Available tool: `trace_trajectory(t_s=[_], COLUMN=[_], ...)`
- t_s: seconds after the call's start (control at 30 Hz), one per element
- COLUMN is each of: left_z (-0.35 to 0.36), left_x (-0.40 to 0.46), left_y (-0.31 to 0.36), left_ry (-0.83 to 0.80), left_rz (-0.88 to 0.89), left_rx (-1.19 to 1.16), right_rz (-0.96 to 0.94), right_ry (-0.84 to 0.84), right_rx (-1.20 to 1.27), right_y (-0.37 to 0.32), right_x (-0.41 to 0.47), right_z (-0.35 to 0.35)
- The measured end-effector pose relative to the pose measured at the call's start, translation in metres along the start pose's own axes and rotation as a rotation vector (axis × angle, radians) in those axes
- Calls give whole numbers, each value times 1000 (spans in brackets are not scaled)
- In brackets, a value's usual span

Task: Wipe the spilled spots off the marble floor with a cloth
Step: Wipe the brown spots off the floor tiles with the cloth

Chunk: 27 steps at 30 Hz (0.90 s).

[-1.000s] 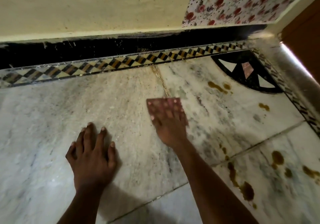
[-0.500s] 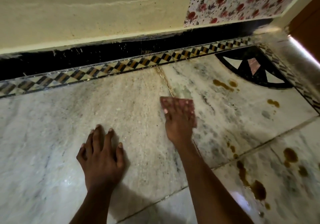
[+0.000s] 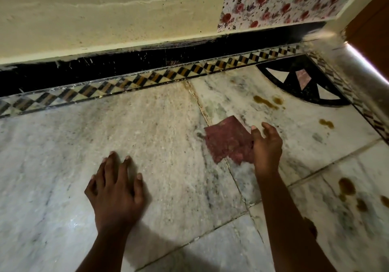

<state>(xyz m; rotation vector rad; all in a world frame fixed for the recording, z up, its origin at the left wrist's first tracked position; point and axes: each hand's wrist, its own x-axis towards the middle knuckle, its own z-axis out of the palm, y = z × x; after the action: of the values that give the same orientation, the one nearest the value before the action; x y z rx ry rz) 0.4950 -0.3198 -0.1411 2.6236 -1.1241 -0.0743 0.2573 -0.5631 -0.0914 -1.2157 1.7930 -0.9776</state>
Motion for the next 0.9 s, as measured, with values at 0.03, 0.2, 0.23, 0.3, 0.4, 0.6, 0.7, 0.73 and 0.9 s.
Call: trace_trajectory(t_s=[0.03, 0.2, 0.23, 0.3, 0.4, 0.6, 0.7, 0.73, 0.9], left_z=[0, -1, -1, -1, -1, -1, -1, -1, -2], left_x=[0, 0, 0, 0, -1, 0, 0, 0, 0], left_y=[0, 0, 0, 1, 1, 1, 1, 1, 1], left_ry=[0, 8, 10, 17, 22, 15, 13, 12, 8], left_rz=[0, 6, 6, 7, 7, 7, 8, 9, 8], left_rx=[2, -4, -8, -15, -15, -11, -9, -11, -21], right_rz=[-84, -470, -480, -412, -228, -255, -270, -263, -221], right_ry=[84, -3, -9, 20, 8, -13, -34, -51, -176], right_rx=[-156, -412, -464, -563, -605, -429, -371, -365, -329], right_y=[4, 21, 19, 13, 10, 4, -3, -4, -9], right_x=[-1, -13, -14, -10, 1, 12, 17, 19, 27], right_z=[-3, 13, 18, 23, 23, 7, -6, -9, -17])
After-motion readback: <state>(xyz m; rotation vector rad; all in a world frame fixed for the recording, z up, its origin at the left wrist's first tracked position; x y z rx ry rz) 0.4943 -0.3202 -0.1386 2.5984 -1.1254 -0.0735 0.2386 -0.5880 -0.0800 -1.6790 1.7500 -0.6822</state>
